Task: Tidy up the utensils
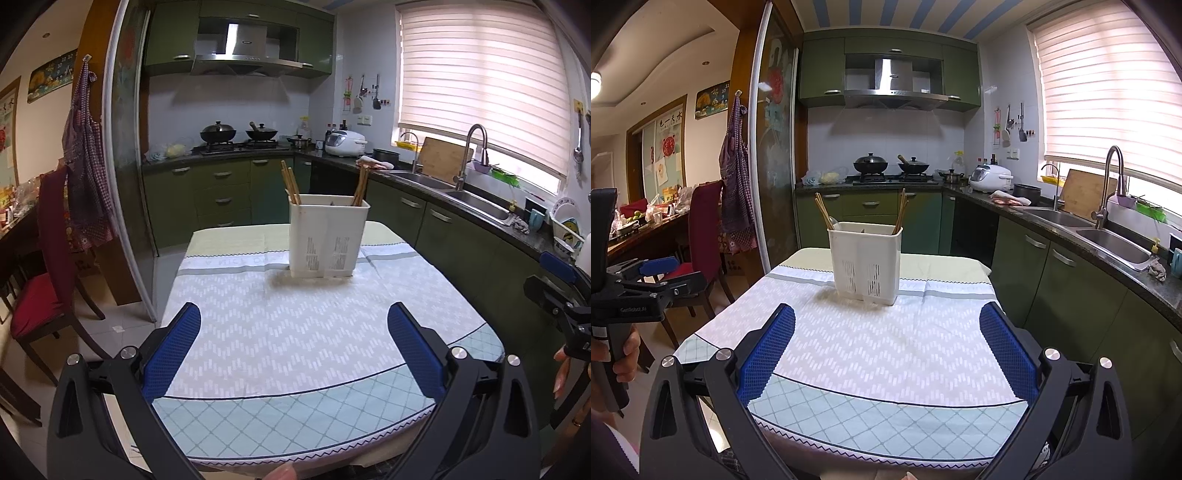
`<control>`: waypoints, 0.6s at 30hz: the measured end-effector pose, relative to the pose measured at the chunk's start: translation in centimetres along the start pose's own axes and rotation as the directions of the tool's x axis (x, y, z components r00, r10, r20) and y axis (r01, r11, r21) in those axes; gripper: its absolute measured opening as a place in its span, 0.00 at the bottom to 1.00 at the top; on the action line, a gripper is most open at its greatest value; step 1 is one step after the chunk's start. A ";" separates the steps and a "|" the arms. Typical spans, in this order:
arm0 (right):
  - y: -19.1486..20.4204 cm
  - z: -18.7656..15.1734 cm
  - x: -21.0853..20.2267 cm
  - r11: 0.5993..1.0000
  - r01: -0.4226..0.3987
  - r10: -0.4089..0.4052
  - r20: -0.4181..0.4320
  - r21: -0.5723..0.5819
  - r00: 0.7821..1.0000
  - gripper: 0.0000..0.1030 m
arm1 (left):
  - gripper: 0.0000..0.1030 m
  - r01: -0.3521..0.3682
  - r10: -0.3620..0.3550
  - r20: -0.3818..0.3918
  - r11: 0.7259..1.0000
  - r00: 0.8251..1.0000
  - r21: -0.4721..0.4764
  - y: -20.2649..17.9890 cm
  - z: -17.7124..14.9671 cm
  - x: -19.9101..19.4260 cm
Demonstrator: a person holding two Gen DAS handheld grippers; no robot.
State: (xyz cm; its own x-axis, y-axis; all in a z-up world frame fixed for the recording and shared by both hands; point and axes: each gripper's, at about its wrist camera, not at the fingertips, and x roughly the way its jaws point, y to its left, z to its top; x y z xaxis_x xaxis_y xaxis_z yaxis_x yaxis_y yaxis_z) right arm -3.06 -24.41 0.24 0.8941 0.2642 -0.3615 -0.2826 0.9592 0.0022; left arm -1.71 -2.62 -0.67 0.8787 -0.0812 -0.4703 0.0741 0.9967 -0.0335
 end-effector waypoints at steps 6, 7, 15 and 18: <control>0.0 0.0 0.0 1.000 0.000 0.000 0.000 0.000 1.000 0.96 | 0.94 0.013 -0.013 -0.017 1.000 1.000 -0.002 -0.1 0.0 0.3; 0.0 0.0 0.0 1.000 0.000 0.000 -0.001 -0.001 1.000 0.96 | 0.94 0.016 -0.016 -0.018 1.000 1.000 -0.004 -0.1 0.1 0.3; 0.1 -0.2 0.2 1.000 0.000 0.000 -0.004 -0.002 1.000 0.96 | 0.94 0.031 -0.031 -0.027 0.999 0.999 -0.012 0.0 0.1 0.6; 0.1 -0.2 0.3 1.000 0.001 -0.001 -0.003 -0.002 1.000 0.96 | 0.94 0.027 -0.027 -0.027 1.000 0.999 -0.013 0.0 0.1 0.6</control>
State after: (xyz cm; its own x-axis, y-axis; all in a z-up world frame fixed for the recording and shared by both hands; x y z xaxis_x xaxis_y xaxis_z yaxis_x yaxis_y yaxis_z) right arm -2.91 -24.29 -0.05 0.8934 0.2629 -0.3643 -0.2823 0.9593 0.0001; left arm -1.12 -2.65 -0.86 0.8635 -0.1081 -0.4926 0.0916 0.9941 -0.0576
